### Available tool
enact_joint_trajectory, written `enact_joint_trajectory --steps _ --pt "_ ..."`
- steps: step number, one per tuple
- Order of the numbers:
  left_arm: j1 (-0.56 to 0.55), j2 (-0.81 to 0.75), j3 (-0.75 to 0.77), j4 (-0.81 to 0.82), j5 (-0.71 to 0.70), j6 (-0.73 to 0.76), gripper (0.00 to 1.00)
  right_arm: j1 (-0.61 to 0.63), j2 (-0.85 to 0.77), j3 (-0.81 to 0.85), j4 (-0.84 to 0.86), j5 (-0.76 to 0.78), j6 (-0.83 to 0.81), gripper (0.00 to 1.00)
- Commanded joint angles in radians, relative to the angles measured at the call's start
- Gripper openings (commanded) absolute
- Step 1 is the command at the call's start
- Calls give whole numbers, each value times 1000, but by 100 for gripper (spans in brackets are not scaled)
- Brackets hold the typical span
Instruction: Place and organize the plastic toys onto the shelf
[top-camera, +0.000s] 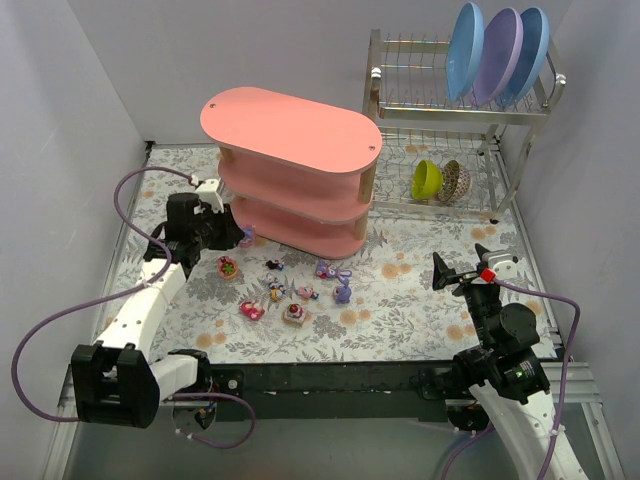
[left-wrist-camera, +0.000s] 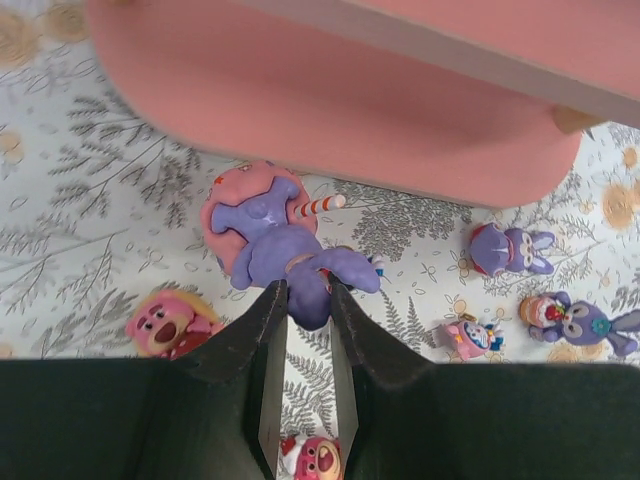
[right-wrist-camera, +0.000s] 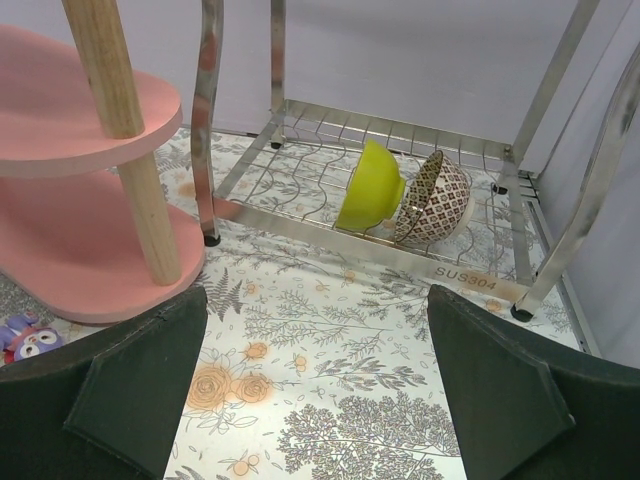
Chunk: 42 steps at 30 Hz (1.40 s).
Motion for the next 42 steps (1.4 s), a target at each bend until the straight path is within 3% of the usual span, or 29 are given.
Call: enact_joint_trajectory --steps 1,16,42 --pt "-3 42 63 95 145 145 0 4 -204 -3 49 -7 -19 98" --pt "-3 176 72 231 139 256 0 4 -202 -5 38 -10 -22 98" --pt "33 265 6 418 124 243 7 4 -190 -11 43 -24 -22 98"
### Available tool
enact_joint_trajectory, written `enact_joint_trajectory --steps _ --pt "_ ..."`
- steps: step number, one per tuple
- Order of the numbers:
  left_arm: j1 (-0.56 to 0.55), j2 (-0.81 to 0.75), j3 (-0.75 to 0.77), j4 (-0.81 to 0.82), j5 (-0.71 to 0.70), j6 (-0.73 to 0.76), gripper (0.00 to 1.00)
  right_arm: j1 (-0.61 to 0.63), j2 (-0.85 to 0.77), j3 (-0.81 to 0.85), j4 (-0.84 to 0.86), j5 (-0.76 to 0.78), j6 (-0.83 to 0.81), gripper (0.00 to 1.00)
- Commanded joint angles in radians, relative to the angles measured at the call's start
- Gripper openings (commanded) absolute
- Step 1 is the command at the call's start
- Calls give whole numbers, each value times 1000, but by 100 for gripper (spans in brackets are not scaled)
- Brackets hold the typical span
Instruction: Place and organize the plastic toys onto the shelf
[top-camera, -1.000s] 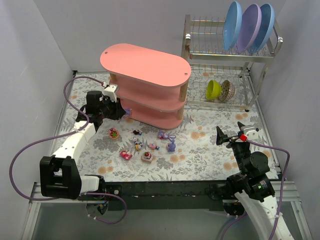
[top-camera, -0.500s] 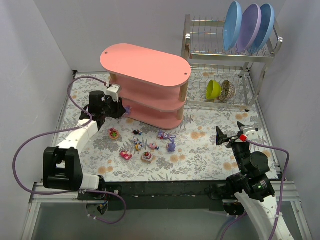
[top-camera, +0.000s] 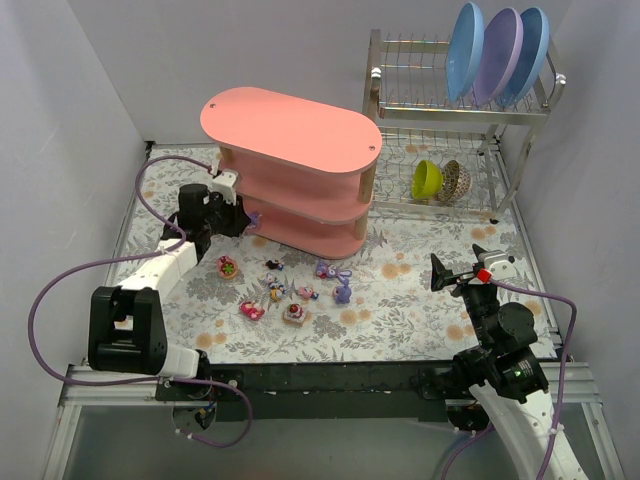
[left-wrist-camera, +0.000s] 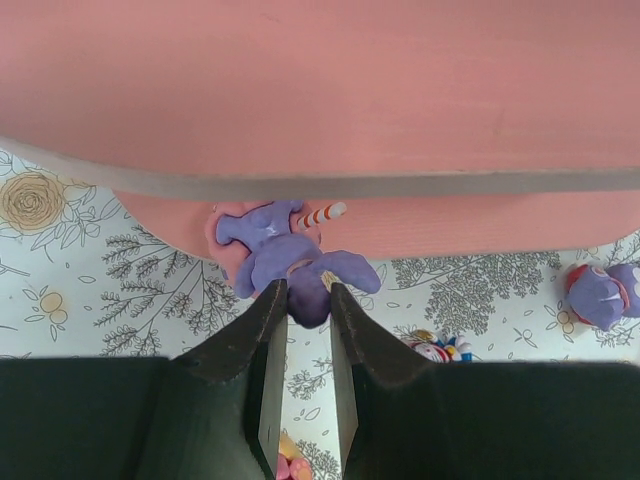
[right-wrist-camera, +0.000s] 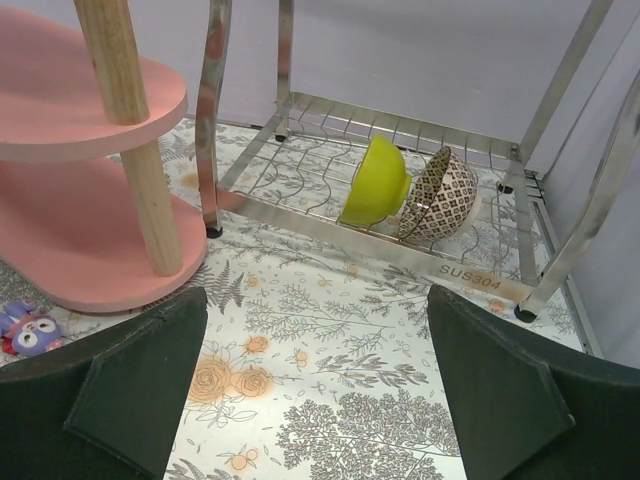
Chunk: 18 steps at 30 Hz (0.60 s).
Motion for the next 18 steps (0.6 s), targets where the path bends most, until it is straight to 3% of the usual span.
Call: enact_joint_trajectory --steps 1,18 --pt "27 -12 1 86 26 -6 7 4 -187 2 46 -8 -7 98" --pt "48 73 34 97 79 -17 17 4 -175 4 41 -15 -8 98"
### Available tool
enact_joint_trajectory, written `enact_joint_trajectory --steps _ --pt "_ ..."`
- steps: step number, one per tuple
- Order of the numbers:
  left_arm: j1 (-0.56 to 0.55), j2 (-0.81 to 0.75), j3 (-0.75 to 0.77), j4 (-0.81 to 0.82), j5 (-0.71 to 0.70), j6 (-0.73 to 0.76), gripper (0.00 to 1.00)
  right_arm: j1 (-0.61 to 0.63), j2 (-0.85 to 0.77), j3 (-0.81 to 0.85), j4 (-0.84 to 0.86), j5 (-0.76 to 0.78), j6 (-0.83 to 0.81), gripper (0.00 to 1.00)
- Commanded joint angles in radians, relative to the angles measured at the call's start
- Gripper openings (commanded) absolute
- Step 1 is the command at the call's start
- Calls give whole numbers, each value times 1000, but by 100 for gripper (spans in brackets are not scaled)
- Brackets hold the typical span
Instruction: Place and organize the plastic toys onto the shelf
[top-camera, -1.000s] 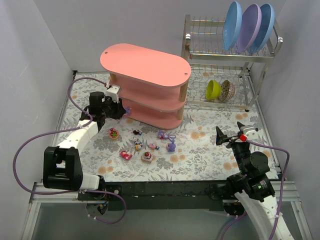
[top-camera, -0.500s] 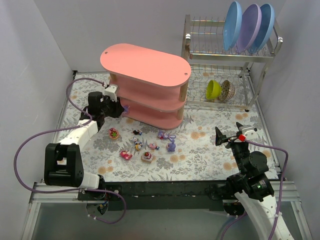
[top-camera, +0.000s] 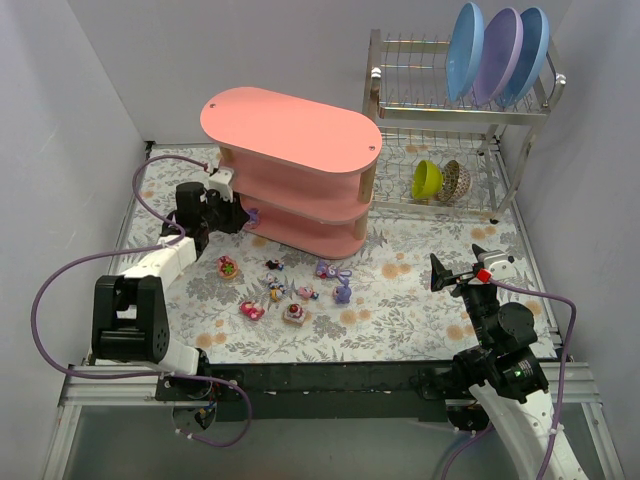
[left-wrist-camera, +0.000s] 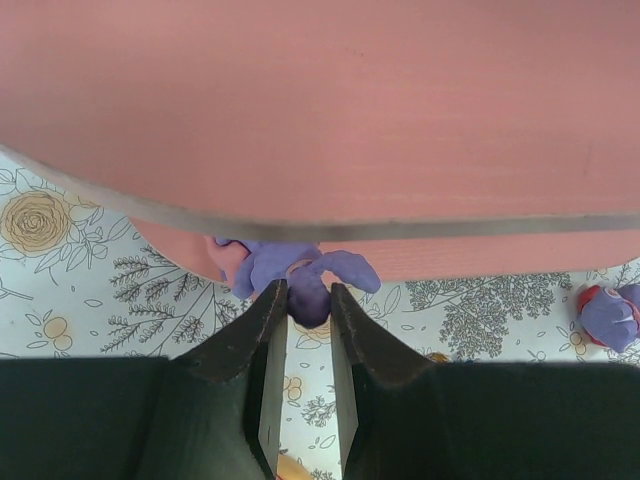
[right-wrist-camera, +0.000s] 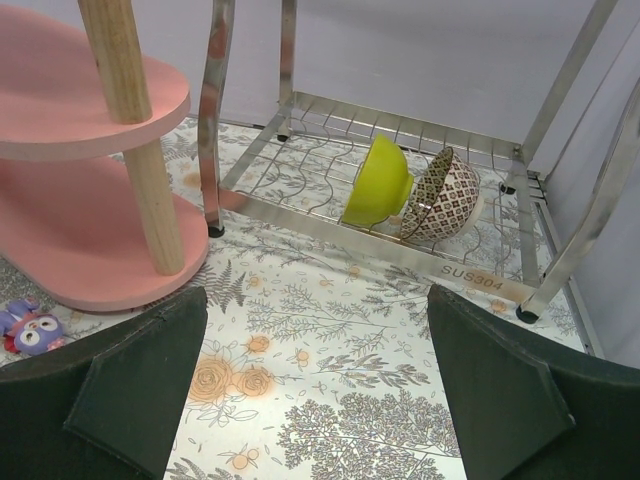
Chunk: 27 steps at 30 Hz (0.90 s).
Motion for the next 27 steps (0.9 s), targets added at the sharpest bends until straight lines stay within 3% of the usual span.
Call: enact_joint_trajectory --steps 1,19,24,27 --pt "9 10 34 11 26 -3 17 4 -172 2 42 -10 -8 98" --pt "9 -8 44 -3 -14 -82 48 4 -159 4 44 -24 -10 98" --pt "9 -70 -7 9 -93 -228 58 4 -159 2 44 -21 -8 98" --pt "7 -151 -49 28 -228 -366 59 4 -167 1 48 -22 -8 98"
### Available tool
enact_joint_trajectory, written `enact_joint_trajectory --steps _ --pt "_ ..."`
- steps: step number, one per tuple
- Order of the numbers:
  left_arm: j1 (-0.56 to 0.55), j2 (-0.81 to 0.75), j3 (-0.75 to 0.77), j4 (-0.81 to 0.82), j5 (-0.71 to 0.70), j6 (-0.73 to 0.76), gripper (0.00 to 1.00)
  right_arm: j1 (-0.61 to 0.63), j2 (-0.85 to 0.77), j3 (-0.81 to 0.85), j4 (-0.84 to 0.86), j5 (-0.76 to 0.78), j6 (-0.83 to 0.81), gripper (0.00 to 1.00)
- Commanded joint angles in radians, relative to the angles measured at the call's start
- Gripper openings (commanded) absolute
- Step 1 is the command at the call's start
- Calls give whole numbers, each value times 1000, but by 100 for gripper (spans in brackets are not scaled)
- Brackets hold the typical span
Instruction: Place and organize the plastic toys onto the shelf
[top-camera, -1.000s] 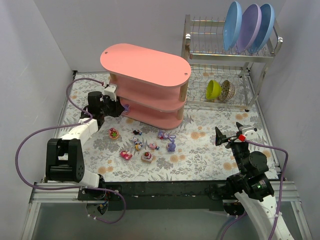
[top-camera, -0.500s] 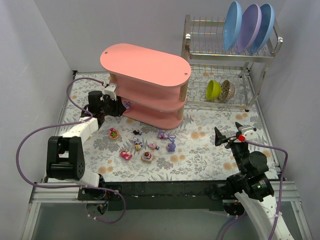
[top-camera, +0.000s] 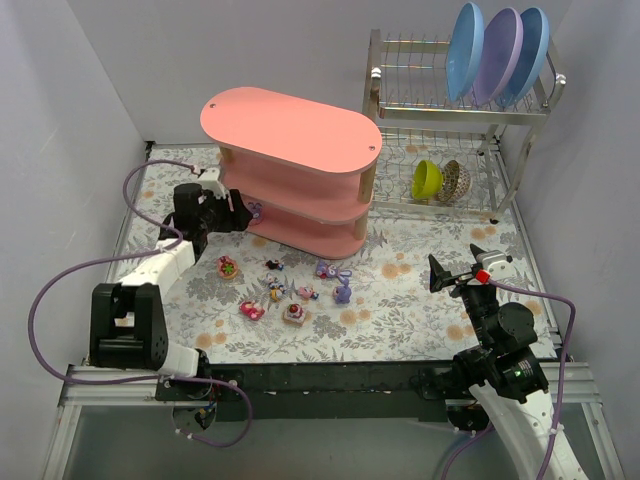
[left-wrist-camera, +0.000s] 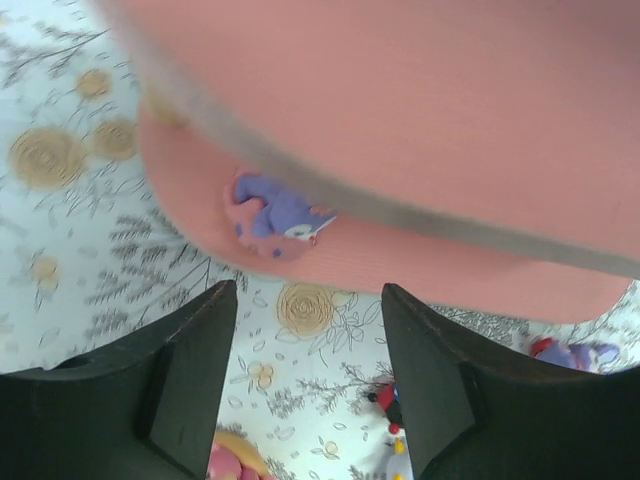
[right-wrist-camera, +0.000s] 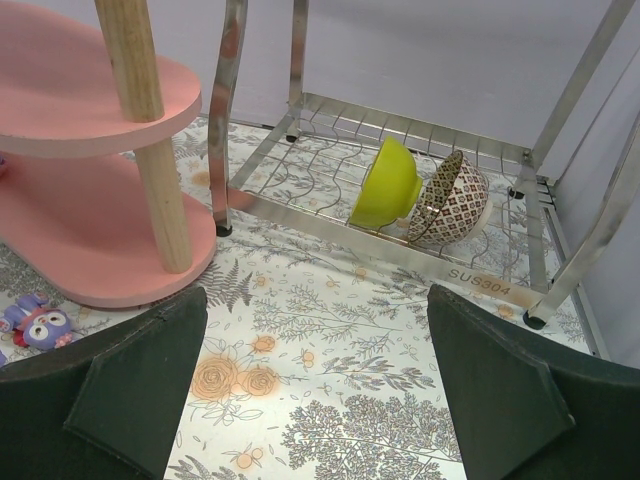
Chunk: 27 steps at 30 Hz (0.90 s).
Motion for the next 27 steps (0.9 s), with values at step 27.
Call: enact_joint_trajectory --steps 27 --pt "4 42 -104 84 -358 -514 81 2 -193 -1 48 11 -5 98"
